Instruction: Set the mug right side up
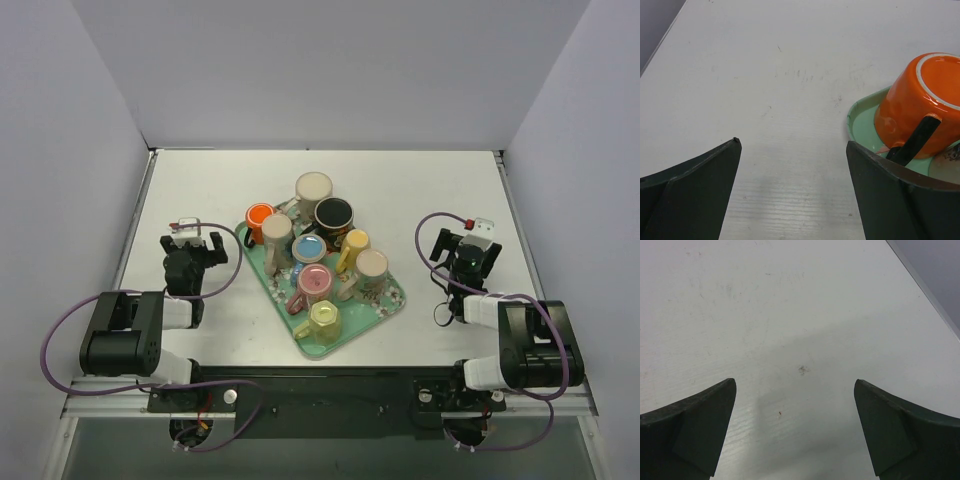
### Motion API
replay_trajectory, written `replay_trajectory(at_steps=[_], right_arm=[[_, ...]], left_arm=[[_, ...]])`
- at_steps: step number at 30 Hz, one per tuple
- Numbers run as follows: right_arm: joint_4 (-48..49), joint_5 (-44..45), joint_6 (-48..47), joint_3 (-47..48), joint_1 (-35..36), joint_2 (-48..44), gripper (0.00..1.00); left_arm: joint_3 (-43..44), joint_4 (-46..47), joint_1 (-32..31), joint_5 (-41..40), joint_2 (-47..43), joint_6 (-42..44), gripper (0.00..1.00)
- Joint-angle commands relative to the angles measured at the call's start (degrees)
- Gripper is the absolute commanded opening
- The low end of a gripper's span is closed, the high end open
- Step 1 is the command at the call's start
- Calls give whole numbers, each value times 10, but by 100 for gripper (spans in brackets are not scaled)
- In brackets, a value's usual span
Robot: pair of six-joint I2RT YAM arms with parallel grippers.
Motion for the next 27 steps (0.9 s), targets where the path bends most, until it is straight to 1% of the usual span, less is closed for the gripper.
replay_trajectory(at_steps=[1,3,5,6,7,8,9,10,11,12,13,14,15,16,17,18,19,20,21,22,23,24,25,26,27], right_arm=[[6,-4,8,2,-3,-7,100],[9,-8,10,0,-4,-8,100],[-35,5,16,13,-4,-37,100],[-95,18,23,31,-4,-73,100],[-124,25,28,40,-4,-95,100],[-188,32,44,58,-4,-133,100],[-222,30,49,69,-4,-148,100],[-289,28,56,93,-4,-179,100],[-321,11,62,105,-4,-192,100],[-385,1,74,132,-4,-216,100],[-410,-37,76,142,-5,-226,100],[-456,-57,80,162,-4,-248,100],[-473,-101,83,169,-4,-260,100],[-504,-122,88,182,-3,-278,100],[-518,-141,92,188,-4,-290,100],[-538,-142,99,192,-3,-310,100],[-561,-142,100,197,-2,-319,100],[-570,-142,98,199,-2,-337,100],[-592,-142,100,197,-2,-345,100],[-600,-142,102,195,-2,-359,100],[-609,-163,108,193,-2,-365,100],[-615,-170,110,192,-2,-375,100],[-626,-180,114,192,-1,-380,100],[-631,-187,117,191,-1,-385,100],[-641,-193,116,190,-1,-387,100]], left_arm=[[3,4,-2,-5,-1,-6,98],[3,4,-1,-6,0,-5,98],[2,8,-1,10,-2,-3,98],[1,8,-1,11,-1,-3,98],[0,10,3,17,-4,-2,98],[7,1,7,43,-15,2,98],[17,-53,28,94,-25,3,98],[54,-92,35,117,-53,3,98],[77,-193,52,187,-64,5,98],[135,-249,58,223,-84,11,98],[163,-330,67,270,-94,10,98],[220,-373,70,285,-109,4,98],[255,-455,72,316,-117,2,93],[315,-497,71,333,-124,9,69],[355,-595,51,360,-126,14,65],[423,-646,35,370,-124,30,65],[447,-721,-18,390,-126,61,65],[480,-743,-42,406,-132,72,68],[486,-772,-98,431,-137,98,70],[492,-781,-127,435,-148,107,75],[494,-798,-194,421,-152,131,77],[496,-809,-233,409,-159,146,80],[511,-837,-302,376,-157,161,80],[519,-846,-355,358,-143,160,80],[533,-859,-385,316,-132,149,80]])
